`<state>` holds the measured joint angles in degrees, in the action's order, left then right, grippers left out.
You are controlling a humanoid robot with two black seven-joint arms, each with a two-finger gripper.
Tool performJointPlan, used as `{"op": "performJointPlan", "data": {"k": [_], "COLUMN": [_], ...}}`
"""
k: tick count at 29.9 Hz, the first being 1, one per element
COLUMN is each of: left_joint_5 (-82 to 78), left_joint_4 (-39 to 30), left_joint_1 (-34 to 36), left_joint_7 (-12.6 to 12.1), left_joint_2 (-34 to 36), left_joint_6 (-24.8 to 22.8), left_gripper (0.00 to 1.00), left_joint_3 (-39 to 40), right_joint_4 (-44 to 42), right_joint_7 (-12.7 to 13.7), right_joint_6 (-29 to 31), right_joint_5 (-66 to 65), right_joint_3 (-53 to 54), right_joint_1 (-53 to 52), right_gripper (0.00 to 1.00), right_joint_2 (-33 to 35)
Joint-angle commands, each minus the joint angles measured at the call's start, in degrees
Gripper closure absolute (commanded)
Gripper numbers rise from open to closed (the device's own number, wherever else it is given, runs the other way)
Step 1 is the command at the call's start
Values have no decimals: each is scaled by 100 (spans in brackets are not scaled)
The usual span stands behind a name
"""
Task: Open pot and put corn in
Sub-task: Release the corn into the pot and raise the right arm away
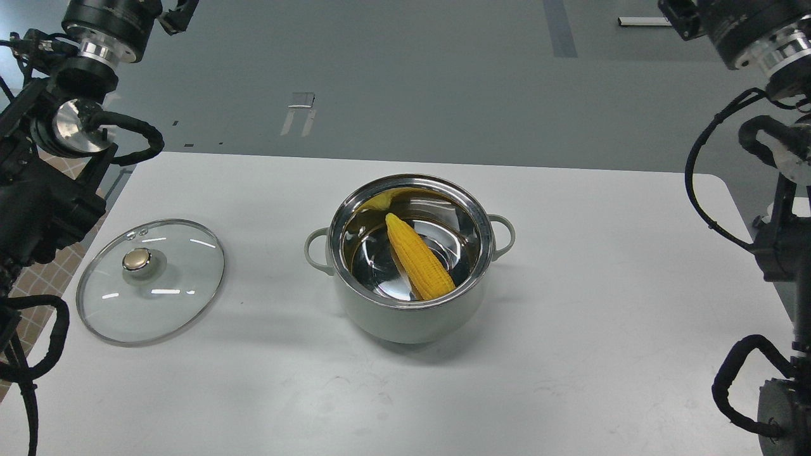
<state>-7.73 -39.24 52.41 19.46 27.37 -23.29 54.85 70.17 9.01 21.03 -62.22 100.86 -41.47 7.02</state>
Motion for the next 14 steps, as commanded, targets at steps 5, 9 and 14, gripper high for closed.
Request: {"op": "performJointPlan", "data": {"k": [5,9,14], "left_joint_5": [-1,-1,8], "left_joint_4": [-5,-5,-119], "left_joint_1": [-38,-47,-47], "left_joint_7": [-56,-48,-48], "left_joint_2": [-30,-21,-13], "left_joint_6": [-44,-158,-159], "left_gripper": [2,2,2], "left_joint_3": [8,25,52], "right_joint_4": [-1101,-1436,-1419], "right_joint_7": [-84,-207,-216], "right_joint_6": [-2,42,42], "right_joint_5": [2264,2645,2654], "right_joint_3": [241,224,224], "right_joint_1": [324,333,324], "right_gripper": [0,0,0], "right_joint_2": [239,239,230]}}
